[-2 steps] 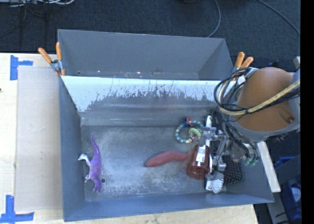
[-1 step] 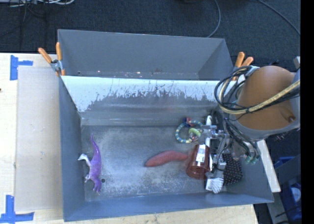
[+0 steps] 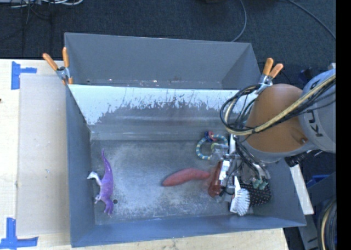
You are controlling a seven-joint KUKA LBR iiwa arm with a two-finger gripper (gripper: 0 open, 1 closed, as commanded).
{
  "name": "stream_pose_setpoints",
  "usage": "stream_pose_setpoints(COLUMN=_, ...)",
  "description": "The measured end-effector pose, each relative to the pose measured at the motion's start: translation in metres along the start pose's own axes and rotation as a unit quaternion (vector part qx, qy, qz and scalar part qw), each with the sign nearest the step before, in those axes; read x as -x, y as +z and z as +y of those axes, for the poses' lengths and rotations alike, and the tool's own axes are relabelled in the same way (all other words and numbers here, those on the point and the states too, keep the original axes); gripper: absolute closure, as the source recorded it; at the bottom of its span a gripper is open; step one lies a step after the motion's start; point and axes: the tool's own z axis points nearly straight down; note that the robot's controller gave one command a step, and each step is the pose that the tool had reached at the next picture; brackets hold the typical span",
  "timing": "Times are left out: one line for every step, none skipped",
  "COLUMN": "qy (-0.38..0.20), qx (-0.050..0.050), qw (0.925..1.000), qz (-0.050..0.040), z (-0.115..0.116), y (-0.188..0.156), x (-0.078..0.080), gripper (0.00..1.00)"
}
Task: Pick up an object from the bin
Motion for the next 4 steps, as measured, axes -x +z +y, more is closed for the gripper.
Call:
stream_pose_setpoints(qy=0.076, qx=0.000, qw=0.9971, qz=0.0012, z=0.022, y=0.029, x=0.022, gripper=0.00)
stream_pose_setpoints(qy=0.016, qx=0.000, qw=0.9999, qz=-0.0003, z=0.062, y=0.058, x=0.019, gripper=1.00)
stream_pose_setpoints(qy=0.015, qx=0.000, qw=0.9999, qz=0.0002, z=0.062, y=0.058, x=0.019, gripper=1.00)
stream_pose_setpoints(qy=0.008, qx=0.000, qw=1.0000, qz=0.0009, z=0.066, y=0.043, x=0.015, gripper=1.00)
